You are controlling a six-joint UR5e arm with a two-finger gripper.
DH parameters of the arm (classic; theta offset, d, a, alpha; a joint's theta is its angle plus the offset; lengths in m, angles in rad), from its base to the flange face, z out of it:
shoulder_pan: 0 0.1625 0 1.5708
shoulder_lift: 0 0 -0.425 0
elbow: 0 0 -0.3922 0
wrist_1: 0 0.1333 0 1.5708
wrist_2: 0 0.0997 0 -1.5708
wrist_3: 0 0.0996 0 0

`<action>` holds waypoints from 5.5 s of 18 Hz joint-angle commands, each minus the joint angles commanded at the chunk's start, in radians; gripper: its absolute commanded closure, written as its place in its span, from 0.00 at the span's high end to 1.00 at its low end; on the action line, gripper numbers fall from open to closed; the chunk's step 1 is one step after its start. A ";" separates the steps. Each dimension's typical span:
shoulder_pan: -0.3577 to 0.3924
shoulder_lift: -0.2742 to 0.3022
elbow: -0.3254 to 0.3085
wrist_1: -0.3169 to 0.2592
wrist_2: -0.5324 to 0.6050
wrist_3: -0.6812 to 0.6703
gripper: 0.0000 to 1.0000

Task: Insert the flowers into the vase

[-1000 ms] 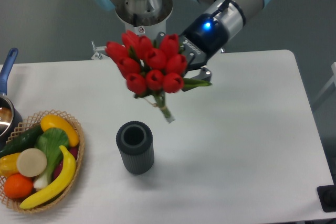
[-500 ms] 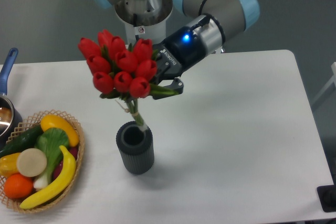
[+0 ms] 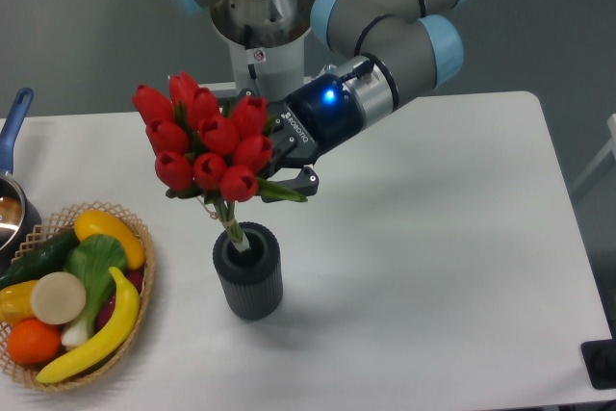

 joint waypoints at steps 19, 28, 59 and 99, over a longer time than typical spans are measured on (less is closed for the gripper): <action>0.018 -0.061 -0.068 0.002 0.005 0.046 0.42; 0.023 -0.106 -0.115 0.002 0.014 0.107 0.43; 0.026 -0.133 -0.152 0.005 0.081 0.123 0.77; 0.045 0.176 -0.146 0.005 0.805 0.123 1.00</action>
